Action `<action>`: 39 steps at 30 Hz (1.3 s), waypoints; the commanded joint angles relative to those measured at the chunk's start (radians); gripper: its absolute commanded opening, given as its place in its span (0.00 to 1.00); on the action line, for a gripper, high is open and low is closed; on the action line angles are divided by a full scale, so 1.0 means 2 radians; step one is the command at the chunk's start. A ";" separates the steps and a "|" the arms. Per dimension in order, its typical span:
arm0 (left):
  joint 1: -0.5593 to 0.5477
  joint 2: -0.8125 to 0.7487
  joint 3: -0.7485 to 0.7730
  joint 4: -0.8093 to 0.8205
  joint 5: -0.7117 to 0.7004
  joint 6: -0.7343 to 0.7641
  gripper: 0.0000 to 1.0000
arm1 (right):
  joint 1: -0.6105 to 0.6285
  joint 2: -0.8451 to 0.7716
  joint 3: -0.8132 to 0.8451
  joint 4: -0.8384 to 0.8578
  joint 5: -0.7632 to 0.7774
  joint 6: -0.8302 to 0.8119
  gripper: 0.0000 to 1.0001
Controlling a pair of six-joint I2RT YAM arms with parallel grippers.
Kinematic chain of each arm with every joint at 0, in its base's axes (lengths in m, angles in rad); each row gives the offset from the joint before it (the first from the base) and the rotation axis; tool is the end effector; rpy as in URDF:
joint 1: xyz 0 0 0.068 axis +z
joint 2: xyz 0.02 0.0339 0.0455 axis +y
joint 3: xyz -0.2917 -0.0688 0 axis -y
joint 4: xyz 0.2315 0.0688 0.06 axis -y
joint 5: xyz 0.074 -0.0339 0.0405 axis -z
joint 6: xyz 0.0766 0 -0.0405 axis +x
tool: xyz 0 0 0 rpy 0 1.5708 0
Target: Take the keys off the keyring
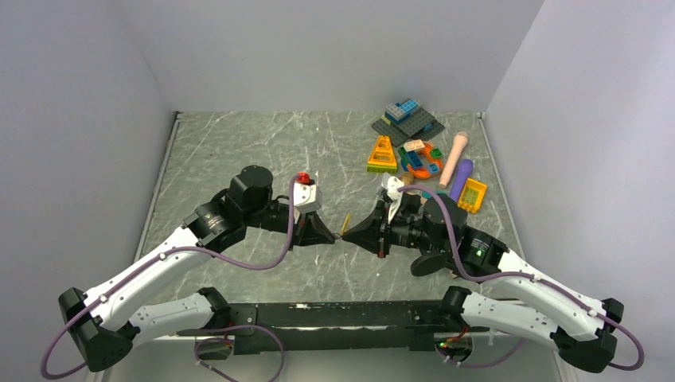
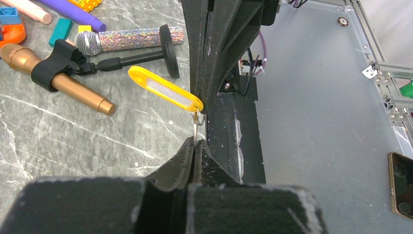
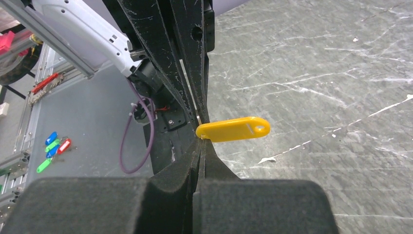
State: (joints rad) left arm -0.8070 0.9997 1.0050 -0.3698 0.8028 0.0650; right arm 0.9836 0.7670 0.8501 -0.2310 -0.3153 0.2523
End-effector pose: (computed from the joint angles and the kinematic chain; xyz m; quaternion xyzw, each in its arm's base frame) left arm 0.1071 -0.1915 0.3748 0.5210 0.5936 -0.4892 0.3700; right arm 0.0805 0.1638 0.3733 -0.3632 0.6619 0.4705 0.4567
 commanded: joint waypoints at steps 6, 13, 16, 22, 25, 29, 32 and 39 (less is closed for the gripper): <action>-0.004 -0.002 0.025 0.022 0.010 0.009 0.00 | 0.003 0.006 0.019 -0.009 0.005 -0.010 0.00; -0.004 -0.006 0.023 0.027 0.013 0.006 0.00 | 0.003 0.020 0.029 -0.010 0.003 -0.013 0.00; -0.003 -0.006 0.024 0.026 0.010 0.005 0.00 | 0.003 0.020 0.030 -0.005 -0.002 -0.013 0.00; -0.003 -0.011 0.023 0.028 0.015 0.004 0.35 | 0.003 0.022 0.031 -0.004 -0.002 -0.013 0.00; -0.004 -0.016 0.021 0.032 0.022 0.003 0.42 | 0.003 0.022 0.029 -0.001 -0.005 -0.011 0.00; -0.003 -0.015 0.021 0.032 0.020 0.002 0.42 | 0.003 0.022 0.027 0.003 -0.006 -0.010 0.00; -0.003 -0.014 0.022 0.032 0.017 0.003 0.42 | 0.003 0.021 0.027 0.005 -0.008 -0.010 0.00; -0.003 -0.017 0.021 0.031 0.001 0.004 0.49 | 0.003 0.013 0.021 0.013 -0.013 -0.008 0.00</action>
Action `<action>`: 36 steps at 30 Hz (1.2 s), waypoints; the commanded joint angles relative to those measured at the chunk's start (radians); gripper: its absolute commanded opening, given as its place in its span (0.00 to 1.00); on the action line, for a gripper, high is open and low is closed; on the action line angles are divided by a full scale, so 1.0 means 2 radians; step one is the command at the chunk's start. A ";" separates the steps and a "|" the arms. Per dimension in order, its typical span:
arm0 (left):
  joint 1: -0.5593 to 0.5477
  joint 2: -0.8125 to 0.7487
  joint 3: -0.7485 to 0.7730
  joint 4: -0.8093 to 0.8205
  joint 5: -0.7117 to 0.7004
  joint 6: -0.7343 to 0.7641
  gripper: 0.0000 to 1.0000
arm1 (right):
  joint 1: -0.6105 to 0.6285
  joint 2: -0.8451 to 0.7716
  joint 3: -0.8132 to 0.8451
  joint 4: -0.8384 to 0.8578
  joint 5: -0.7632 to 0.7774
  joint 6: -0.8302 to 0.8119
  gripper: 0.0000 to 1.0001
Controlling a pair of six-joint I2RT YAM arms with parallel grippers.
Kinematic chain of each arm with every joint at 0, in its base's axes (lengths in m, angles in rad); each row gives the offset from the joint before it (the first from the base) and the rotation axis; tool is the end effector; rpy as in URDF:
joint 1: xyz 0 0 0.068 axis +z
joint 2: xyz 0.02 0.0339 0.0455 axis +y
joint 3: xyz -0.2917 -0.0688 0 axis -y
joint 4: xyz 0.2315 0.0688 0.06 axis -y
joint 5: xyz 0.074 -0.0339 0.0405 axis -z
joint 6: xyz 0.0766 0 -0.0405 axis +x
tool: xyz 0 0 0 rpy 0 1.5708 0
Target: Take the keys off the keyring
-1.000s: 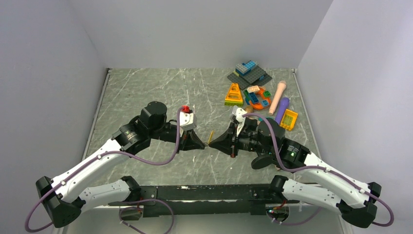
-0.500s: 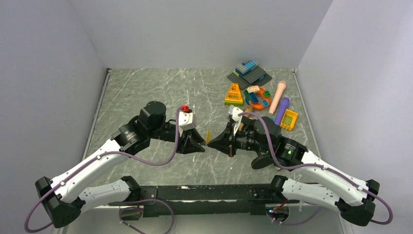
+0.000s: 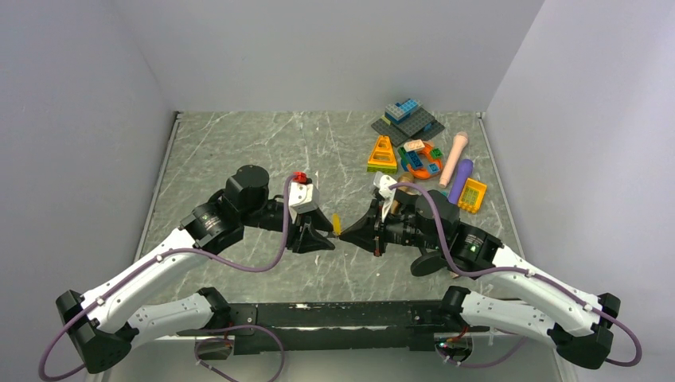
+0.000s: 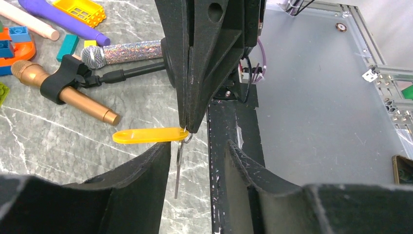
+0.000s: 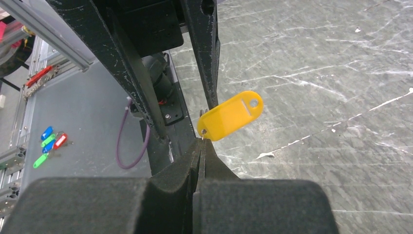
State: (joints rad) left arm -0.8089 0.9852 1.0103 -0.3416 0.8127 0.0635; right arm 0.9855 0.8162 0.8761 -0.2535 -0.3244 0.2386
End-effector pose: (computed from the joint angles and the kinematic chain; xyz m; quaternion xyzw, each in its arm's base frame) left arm 0.1041 -0.1897 0.3830 0.5245 0.5761 -0.4944 0.3855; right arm 0.0855 0.1732 0.3716 -0.3735 0.6720 0.4624 0.4416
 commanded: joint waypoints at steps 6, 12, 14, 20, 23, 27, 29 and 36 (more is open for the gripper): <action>-0.002 -0.015 0.016 0.019 -0.013 0.004 0.57 | 0.002 -0.021 -0.001 0.035 -0.018 0.002 0.00; -0.002 -0.021 0.014 0.023 -0.022 0.003 0.61 | 0.002 -0.028 -0.005 0.039 -0.027 0.001 0.00; -0.002 -0.022 0.013 0.024 -0.024 0.003 0.64 | 0.002 -0.030 -0.006 0.040 -0.028 0.001 0.00; -0.002 -0.022 0.013 0.025 -0.021 0.001 0.71 | 0.002 -0.033 -0.010 0.053 -0.037 0.004 0.00; -0.002 -0.022 0.012 0.027 -0.022 0.000 0.70 | 0.002 -0.031 -0.011 0.064 -0.042 0.005 0.00; -0.001 -0.022 0.012 0.029 -0.022 -0.001 0.64 | 0.002 -0.021 -0.007 0.077 -0.047 0.004 0.00; -0.001 -0.023 0.011 0.029 -0.024 0.000 0.58 | 0.002 -0.017 -0.005 0.080 -0.049 0.002 0.00; -0.001 -0.028 0.010 0.031 -0.027 -0.001 0.43 | 0.002 -0.009 -0.002 0.085 -0.055 0.002 0.00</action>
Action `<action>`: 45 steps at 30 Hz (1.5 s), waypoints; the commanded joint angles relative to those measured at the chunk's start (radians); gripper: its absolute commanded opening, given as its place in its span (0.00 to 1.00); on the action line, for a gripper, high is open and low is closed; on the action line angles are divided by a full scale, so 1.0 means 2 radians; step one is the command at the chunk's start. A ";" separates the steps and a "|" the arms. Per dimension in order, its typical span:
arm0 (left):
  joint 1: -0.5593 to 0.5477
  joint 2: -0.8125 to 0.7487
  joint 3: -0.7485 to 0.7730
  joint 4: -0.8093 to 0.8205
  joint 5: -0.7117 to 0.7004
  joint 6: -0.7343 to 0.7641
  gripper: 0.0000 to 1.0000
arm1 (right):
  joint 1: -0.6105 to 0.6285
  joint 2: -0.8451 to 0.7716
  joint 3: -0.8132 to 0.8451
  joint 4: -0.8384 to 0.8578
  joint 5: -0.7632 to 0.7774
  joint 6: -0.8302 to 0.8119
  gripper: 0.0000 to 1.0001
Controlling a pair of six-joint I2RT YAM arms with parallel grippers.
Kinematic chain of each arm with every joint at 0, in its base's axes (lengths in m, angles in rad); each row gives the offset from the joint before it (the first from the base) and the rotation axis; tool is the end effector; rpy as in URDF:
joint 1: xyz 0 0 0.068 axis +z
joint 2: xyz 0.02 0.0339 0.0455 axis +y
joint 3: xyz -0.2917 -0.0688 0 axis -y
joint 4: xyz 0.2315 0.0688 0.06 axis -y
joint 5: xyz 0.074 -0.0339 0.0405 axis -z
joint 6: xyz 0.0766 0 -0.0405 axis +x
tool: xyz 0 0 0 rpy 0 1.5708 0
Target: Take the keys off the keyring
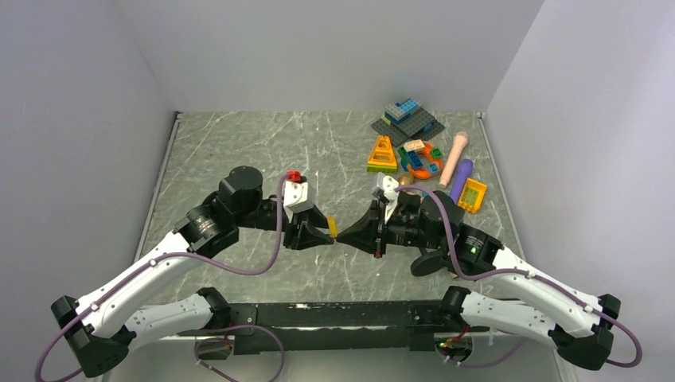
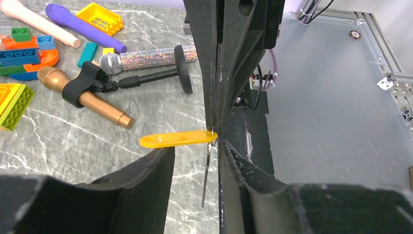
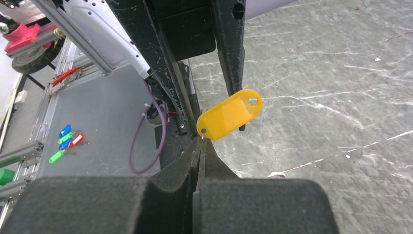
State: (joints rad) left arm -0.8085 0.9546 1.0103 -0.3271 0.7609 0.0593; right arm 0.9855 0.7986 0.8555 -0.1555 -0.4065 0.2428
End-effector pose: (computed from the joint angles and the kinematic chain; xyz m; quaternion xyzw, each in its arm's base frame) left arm 0.1026 -0.1840 0.3896 0.5146 0.5764 -0.4807 0.4145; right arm 0.0785 0.1733 0.3813 -0.3897 0.6272 0.5012 0.4512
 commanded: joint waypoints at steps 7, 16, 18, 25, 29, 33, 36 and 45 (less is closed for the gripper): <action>-0.001 -0.009 0.011 0.024 0.002 0.000 0.11 | 0.002 0.001 0.006 0.044 -0.015 0.002 0.00; -0.001 -0.010 0.011 0.023 0.003 0.000 0.00 | 0.002 0.008 0.010 0.051 -0.004 0.010 0.00; -0.001 -0.013 0.010 0.025 -0.003 -0.001 0.00 | 0.002 0.010 0.011 0.052 0.002 0.011 0.04; 0.010 -0.038 -0.005 0.053 -0.036 -0.023 0.00 | 0.002 -0.023 -0.025 0.097 0.070 0.042 0.52; 0.027 -0.054 -0.014 0.083 -0.049 -0.064 0.00 | 0.002 -0.054 -0.062 0.164 0.097 0.072 0.55; 0.058 -0.076 -0.031 0.132 -0.044 -0.111 0.00 | 0.002 -0.074 -0.103 0.251 0.112 0.096 0.55; 0.078 -0.087 -0.032 0.148 -0.044 -0.129 0.00 | 0.002 -0.071 -0.119 0.318 0.114 0.110 0.55; 0.122 -0.108 -0.042 0.180 -0.054 -0.178 0.00 | 0.002 0.029 -0.075 0.419 0.053 0.141 0.45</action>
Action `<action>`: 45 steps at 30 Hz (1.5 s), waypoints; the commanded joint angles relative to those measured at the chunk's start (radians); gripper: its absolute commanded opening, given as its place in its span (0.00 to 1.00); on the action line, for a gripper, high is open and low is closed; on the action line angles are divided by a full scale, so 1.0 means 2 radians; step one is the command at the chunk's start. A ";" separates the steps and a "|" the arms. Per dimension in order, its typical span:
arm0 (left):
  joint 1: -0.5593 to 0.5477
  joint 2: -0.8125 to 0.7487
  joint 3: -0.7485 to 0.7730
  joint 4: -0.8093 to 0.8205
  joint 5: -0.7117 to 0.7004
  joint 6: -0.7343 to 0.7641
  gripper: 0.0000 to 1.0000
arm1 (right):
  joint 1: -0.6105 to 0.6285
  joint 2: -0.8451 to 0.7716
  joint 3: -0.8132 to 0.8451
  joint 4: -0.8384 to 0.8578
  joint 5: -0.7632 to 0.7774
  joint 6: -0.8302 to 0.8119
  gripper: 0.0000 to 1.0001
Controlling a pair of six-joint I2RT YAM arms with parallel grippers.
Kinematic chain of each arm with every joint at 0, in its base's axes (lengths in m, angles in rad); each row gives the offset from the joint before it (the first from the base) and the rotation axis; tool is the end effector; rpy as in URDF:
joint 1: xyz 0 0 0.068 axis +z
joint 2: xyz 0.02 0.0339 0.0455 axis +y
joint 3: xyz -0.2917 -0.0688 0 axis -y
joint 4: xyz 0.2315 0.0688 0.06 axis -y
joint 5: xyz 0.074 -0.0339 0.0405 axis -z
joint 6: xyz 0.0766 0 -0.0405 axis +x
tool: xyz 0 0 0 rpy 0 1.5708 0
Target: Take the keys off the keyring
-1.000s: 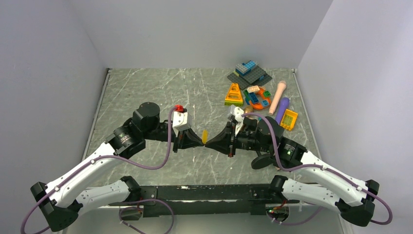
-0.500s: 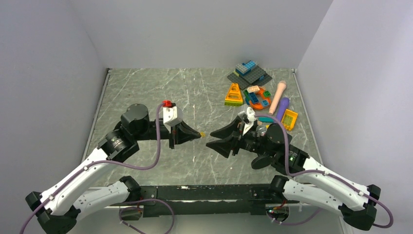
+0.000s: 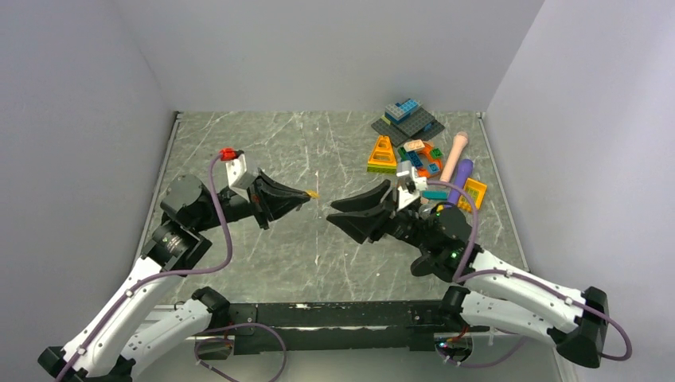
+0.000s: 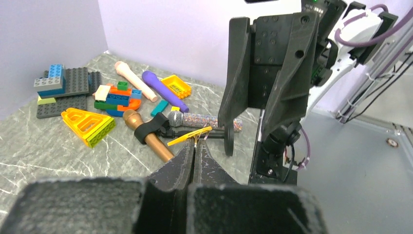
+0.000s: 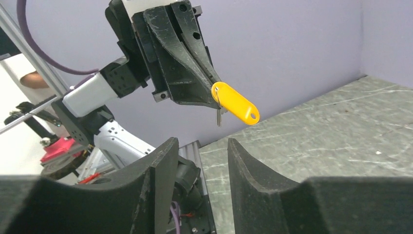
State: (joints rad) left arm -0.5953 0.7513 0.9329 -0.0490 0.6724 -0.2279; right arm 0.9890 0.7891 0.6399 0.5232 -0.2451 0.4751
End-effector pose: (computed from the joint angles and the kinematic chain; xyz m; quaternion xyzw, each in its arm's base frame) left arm 0.1028 -0.1272 0.4311 0.3576 0.5660 -0.4833 0.5640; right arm 0.0891 0.1693 0.3996 -0.2398 0.5151 0.5993 0.5639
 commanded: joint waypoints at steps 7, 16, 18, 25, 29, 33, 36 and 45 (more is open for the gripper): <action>0.035 -0.003 -0.004 0.050 0.003 -0.049 0.00 | 0.000 0.090 0.055 0.115 -0.045 0.044 0.46; 0.038 -0.006 -0.005 0.049 0.002 -0.045 0.00 | -0.002 0.131 0.083 0.124 -0.062 0.045 0.44; 0.038 -0.008 -0.005 0.047 0.001 -0.045 0.00 | -0.003 0.134 0.087 0.123 -0.061 0.044 0.43; 0.041 -0.011 -0.007 0.053 0.003 -0.048 0.00 | -0.004 0.138 0.091 0.115 -0.060 0.041 0.42; 0.043 -0.014 -0.011 0.060 0.008 -0.051 0.00 | -0.007 0.133 0.085 0.107 -0.056 0.041 0.42; 0.047 -0.011 -0.013 0.074 0.025 -0.062 0.00 | -0.010 0.132 0.080 0.105 -0.053 0.042 0.42; 0.048 -0.011 -0.015 0.080 0.030 -0.065 0.00 | -0.013 0.132 0.081 0.103 -0.052 0.040 0.42; 0.048 -0.004 -0.014 0.081 0.040 -0.065 0.00 | -0.020 0.141 0.098 0.099 -0.057 0.041 0.41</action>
State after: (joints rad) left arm -0.5034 0.7395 0.9043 0.0639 0.7200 -0.3389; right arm 0.9569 1.0698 0.7811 0.6971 -0.3496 0.5583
